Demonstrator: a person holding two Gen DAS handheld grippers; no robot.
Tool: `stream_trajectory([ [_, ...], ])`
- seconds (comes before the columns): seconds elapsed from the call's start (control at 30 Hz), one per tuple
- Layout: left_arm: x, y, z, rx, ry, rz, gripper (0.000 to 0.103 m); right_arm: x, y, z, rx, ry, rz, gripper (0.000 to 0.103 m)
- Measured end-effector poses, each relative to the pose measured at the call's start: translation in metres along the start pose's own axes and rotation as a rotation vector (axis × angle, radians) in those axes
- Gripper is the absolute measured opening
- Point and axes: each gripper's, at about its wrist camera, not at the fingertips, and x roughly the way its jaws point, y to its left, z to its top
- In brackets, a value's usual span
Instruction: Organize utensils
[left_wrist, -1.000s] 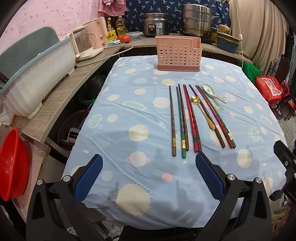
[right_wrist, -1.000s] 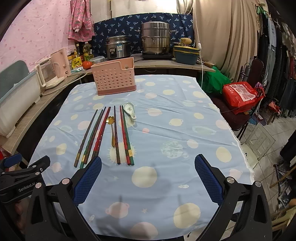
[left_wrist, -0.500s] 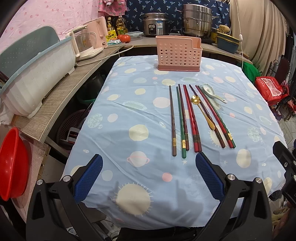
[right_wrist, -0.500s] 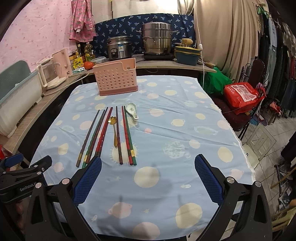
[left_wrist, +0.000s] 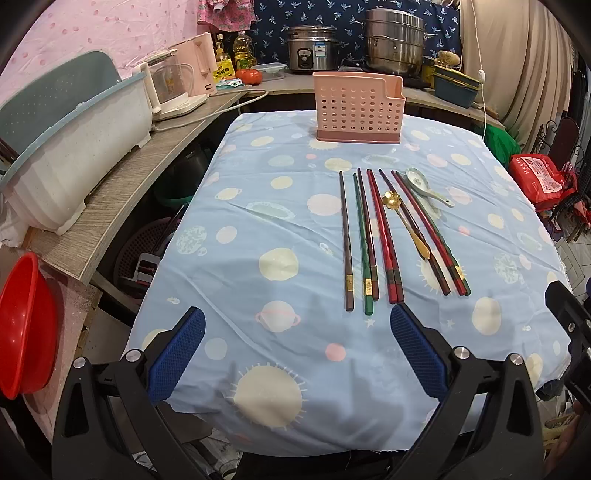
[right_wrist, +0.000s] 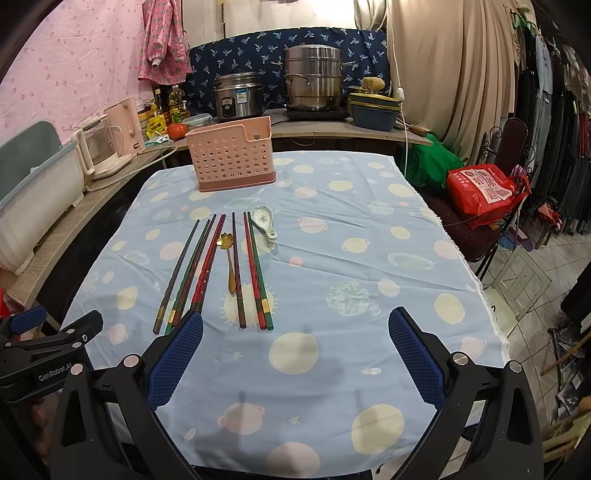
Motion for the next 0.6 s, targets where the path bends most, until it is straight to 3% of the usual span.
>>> stream_trajectory([
  [0.6, 0.0001, -0.0004, -0.0017, 0.002, 0.002, -0.001, 0.096, 0.0010, -0.0016, -0.0004, 0.003, 0.002, 0.001, 0.096],
])
